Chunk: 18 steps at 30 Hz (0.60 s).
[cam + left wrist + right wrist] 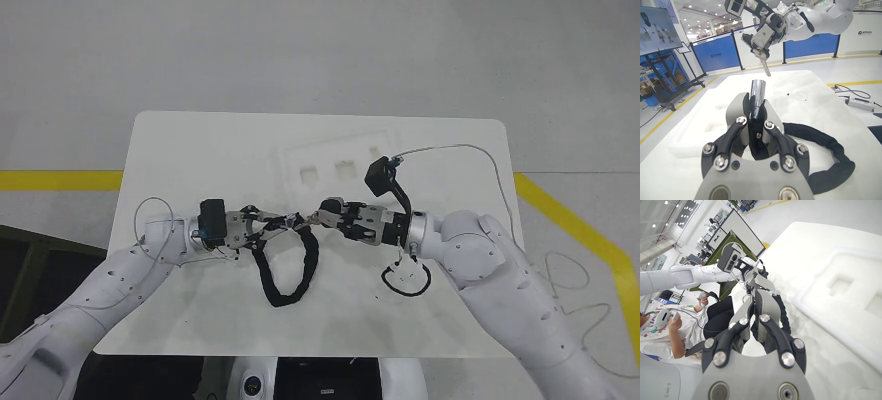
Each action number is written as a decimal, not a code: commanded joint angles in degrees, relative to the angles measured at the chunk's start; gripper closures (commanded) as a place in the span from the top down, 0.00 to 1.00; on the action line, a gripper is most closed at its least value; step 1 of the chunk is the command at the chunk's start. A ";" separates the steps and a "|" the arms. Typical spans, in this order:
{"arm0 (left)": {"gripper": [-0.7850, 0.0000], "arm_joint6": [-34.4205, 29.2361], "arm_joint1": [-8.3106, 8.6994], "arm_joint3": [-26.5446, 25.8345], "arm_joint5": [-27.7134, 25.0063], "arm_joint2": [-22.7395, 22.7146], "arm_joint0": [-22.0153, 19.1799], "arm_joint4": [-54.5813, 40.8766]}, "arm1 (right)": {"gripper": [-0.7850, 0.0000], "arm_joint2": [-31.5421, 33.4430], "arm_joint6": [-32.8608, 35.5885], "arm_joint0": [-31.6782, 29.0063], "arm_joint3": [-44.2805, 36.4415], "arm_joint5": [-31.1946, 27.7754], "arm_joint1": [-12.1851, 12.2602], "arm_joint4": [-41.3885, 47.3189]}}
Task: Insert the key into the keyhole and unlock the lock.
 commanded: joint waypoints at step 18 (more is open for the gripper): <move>0.00 -0.69 -0.15 -0.20 0.69 0.14 0.18 0.03 | 0.00 0.33 -2.45 -1.28 -1.15 2.69 -0.10 -1.19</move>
